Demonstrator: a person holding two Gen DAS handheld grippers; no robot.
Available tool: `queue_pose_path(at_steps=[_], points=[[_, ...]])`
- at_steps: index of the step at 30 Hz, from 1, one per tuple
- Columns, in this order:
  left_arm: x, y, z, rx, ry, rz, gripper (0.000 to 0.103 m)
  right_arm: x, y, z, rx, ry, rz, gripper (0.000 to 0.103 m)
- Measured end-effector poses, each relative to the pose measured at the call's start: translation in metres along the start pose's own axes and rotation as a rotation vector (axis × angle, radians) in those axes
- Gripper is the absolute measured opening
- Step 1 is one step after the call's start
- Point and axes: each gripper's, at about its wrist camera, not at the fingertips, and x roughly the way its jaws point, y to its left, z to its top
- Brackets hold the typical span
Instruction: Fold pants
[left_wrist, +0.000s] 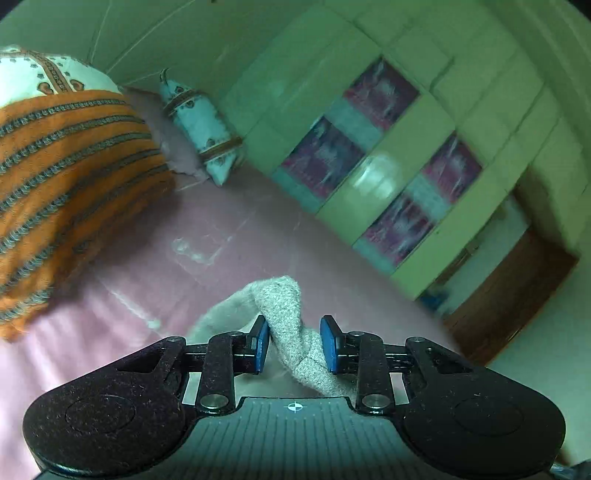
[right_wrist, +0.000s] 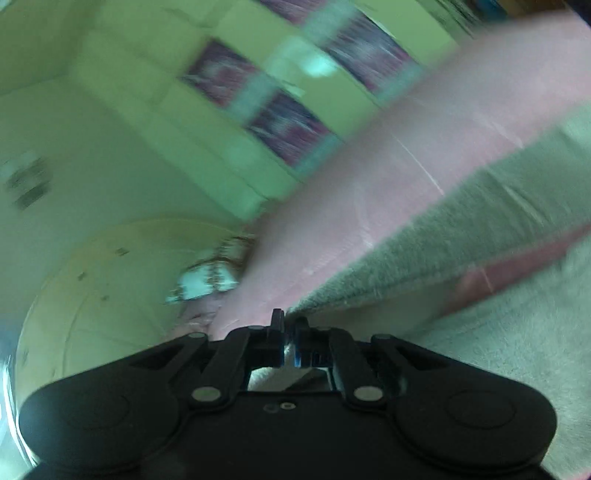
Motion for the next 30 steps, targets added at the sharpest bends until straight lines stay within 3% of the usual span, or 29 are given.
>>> queue_pose_path(at_steps=[1, 2, 3, 4, 5, 7, 8, 10, 12, 13, 14, 18, 19, 21, 23, 24, 27, 30], points=[[0.014, 0.011, -0.008, 0.022, 0.117, 0.081, 0.031, -0.004, 0.001, -0.018, -0.058, 0.033, -0.020, 0.000], [0.032, 0.022, -0.023, 0.056, 0.249, 0.199, 0.031, 0.002, -0.006, -0.039, -0.104, 0.107, -0.074, 0.000], [0.043, 0.030, -0.039, 0.091, 0.335, 0.254, 0.030, 0.014, -0.021, -0.057, -0.081, 0.217, -0.141, 0.000], [0.041, 0.033, -0.049, 0.111, 0.326, 0.245, 0.031, 0.030, -0.043, -0.076, 0.004, 0.348, -0.208, 0.000], [0.034, 0.036, -0.051, 0.077, 0.284, 0.225, 0.031, 0.031, -0.056, -0.084, 0.067, 0.349, -0.209, 0.000], [0.025, 0.041, -0.052, -0.008, 0.249, 0.196, 0.031, 0.023, -0.058, -0.084, 0.092, 0.295, -0.190, 0.003], [0.025, 0.040, -0.053, 0.002, 0.247, 0.198, 0.031, 0.021, -0.055, -0.084, 0.082, 0.277, -0.202, 0.010], [0.026, 0.036, -0.054, 0.023, 0.246, 0.207, 0.031, 0.024, -0.053, -0.081, 0.079, 0.269, -0.226, 0.011], [0.029, 0.031, -0.055, 0.033, 0.251, 0.216, 0.031, 0.030, -0.054, -0.076, 0.119, 0.271, -0.230, 0.009], [0.031, 0.028, -0.054, 0.039, 0.256, 0.223, 0.031, 0.035, -0.058, -0.074, 0.130, 0.284, -0.248, 0.001], [0.031, 0.025, -0.050, 0.041, 0.246, 0.225, 0.031, 0.037, -0.055, -0.069, 0.139, 0.286, -0.257, 0.000], [0.009, 0.016, -0.042, 0.037, 0.094, 0.120, 0.028, 0.019, -0.028, -0.038, 0.058, 0.144, -0.161, 0.000], [0.011, 0.018, -0.045, 0.037, 0.106, 0.132, 0.028, 0.009, -0.020, -0.036, 0.021, 0.122, -0.133, 0.000], [0.029, 0.027, -0.056, 0.061, 0.226, 0.222, 0.028, 0.006, -0.021, -0.046, 0.001, 0.151, -0.129, 0.000], [0.031, 0.026, -0.061, 0.067, 0.221, 0.233, 0.028, 0.030, -0.038, -0.072, -0.034, 0.332, -0.257, 0.000], [0.030, 0.022, -0.060, 0.064, 0.217, 0.240, 0.028, 0.034, -0.050, -0.083, 0.003, 0.369, -0.272, 0.000], [0.030, 0.009, -0.058, 0.131, 0.230, 0.268, 0.029, 0.024, -0.052, -0.084, 0.045, 0.318, -0.249, 0.000], [0.028, 0.007, -0.056, 0.117, 0.232, 0.276, 0.029, 0.027, -0.050, -0.087, 0.031, 0.320, -0.255, 0.000]])
